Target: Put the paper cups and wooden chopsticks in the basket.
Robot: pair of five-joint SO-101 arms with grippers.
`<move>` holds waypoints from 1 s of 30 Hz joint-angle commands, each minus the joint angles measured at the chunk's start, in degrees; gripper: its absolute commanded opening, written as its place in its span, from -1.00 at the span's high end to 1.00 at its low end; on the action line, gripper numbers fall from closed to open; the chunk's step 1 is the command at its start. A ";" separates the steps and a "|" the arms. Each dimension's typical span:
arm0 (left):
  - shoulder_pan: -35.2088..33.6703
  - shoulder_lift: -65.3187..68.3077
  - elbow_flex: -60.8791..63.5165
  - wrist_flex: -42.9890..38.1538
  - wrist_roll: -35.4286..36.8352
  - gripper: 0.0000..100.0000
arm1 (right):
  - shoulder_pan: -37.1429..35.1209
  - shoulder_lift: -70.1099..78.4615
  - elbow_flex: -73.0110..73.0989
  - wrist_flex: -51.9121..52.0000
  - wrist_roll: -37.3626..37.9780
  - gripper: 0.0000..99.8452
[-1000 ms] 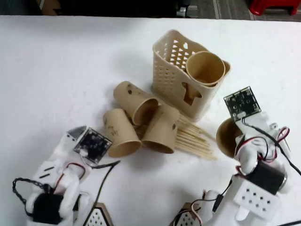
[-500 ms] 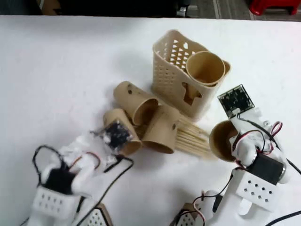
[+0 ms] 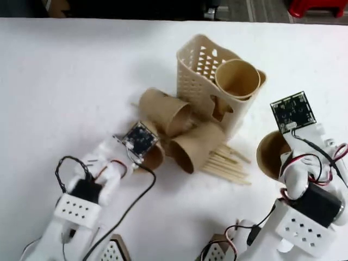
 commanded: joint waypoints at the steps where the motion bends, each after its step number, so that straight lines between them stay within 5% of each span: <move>1: -0.31 -5.76 2.11 -3.43 0.79 0.95 | 0.48 0.22 -8.00 2.07 -2.20 0.96; 16: -14.20 -33.10 7.82 9.14 1.14 0.95 | -18.24 2.86 -30.95 5.41 -18.37 0.96; 30: -15.08 -43.74 12.04 12.92 0.88 0.95 | -25.27 41.10 -59.78 5.76 -38.24 0.96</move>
